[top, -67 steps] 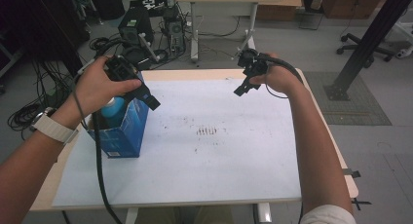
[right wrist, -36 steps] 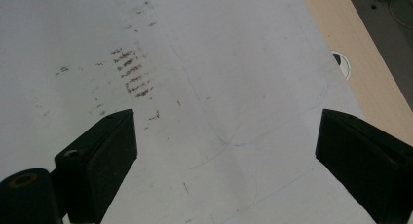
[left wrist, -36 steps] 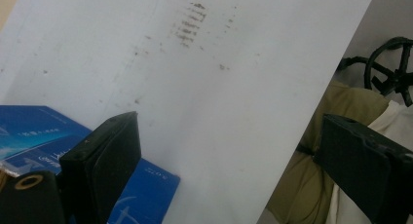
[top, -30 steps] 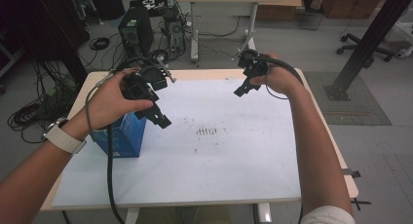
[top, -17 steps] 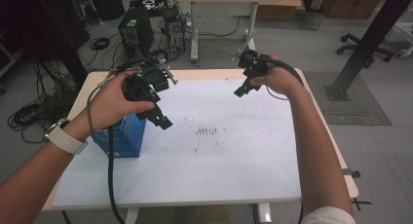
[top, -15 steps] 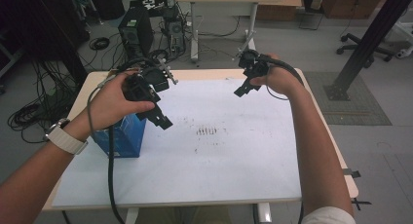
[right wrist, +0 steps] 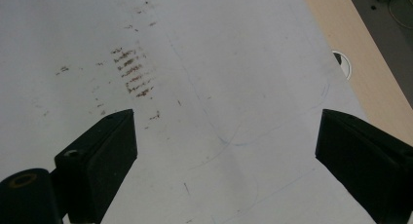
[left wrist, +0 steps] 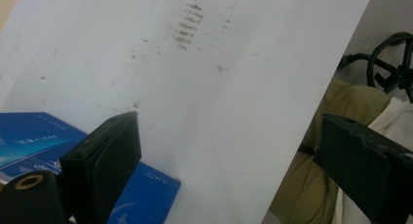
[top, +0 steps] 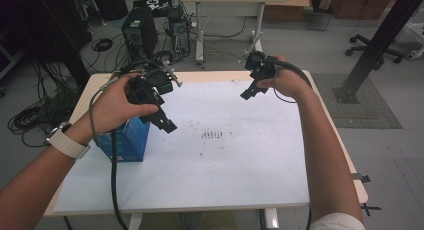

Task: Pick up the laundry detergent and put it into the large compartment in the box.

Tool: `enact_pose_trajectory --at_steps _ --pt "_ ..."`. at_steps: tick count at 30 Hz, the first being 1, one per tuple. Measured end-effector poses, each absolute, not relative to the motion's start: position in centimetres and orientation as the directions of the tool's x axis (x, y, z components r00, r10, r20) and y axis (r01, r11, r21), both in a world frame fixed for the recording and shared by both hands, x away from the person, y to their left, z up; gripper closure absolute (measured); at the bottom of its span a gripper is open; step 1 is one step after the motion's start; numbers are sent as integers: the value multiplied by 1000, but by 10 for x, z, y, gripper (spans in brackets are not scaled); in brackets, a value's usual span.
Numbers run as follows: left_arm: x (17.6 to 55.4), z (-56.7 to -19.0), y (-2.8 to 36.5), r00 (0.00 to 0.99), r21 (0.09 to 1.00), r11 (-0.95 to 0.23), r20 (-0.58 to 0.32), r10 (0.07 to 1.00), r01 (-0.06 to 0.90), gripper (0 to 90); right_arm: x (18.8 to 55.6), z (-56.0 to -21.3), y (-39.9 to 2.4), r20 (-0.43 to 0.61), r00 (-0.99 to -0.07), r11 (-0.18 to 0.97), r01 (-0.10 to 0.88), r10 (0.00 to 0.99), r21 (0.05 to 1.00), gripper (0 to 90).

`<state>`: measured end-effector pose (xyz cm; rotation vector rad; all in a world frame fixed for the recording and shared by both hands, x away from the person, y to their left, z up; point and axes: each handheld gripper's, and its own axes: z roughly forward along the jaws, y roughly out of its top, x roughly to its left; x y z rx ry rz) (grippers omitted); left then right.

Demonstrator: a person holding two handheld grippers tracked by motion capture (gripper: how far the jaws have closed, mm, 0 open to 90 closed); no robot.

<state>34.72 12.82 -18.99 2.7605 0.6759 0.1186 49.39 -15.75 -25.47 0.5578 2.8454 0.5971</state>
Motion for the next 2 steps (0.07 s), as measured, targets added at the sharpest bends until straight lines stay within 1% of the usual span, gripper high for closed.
enact_pose_trajectory --at_steps 2 --pt "347 -190 128 887 303 -846 9 462 438 99 494 -255 -158 -98 -912 848 325 398 419 81"
